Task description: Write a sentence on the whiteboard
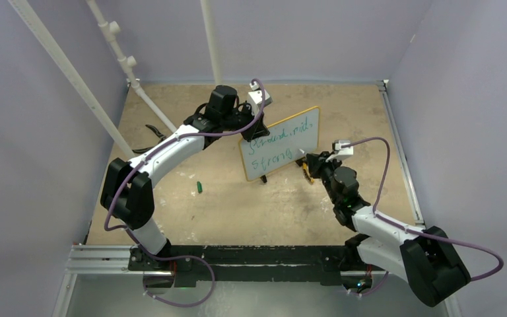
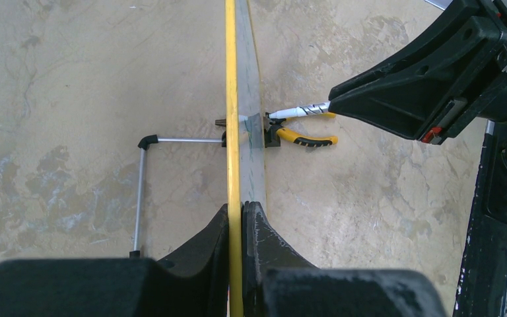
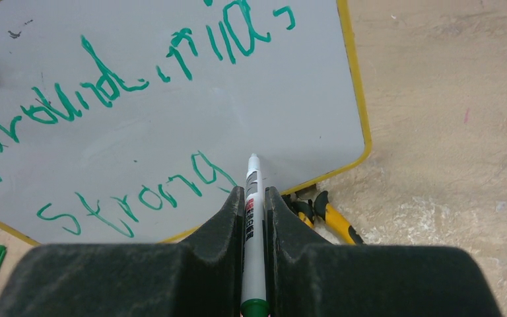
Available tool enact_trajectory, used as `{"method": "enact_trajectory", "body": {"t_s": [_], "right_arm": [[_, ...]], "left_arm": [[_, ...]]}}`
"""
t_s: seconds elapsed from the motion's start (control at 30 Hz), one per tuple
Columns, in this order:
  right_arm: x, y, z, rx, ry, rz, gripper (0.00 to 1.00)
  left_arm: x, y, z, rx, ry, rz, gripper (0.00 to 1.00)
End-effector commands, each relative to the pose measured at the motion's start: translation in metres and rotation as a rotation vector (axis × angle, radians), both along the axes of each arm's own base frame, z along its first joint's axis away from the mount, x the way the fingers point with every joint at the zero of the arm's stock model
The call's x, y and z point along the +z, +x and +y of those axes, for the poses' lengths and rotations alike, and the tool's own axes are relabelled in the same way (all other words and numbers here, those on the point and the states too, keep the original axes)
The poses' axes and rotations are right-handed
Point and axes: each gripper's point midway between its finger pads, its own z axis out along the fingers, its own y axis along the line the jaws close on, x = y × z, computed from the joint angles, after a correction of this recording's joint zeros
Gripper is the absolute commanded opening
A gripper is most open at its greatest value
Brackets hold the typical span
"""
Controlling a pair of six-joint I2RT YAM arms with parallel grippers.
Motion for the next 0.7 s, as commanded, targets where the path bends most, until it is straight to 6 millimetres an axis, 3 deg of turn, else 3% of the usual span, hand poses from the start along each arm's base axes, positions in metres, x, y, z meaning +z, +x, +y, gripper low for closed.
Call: {"method": "enact_trajectory", "body": {"t_s": [0.0, 0.67], "right_arm": [[0.023, 0.008, -0.005, -0.043, 0.027, -0.073, 0.0], [0.026, 0.014, 0.006, 0.0, 0.024, -0.095, 0.0]], "left_arm": [[-0.031, -0.004, 0.011, 0.007, 0.077, 0.044, 0.0], [-0.032, -0.005, 0.01, 0.001, 0.076, 0.047, 0.0]]}}
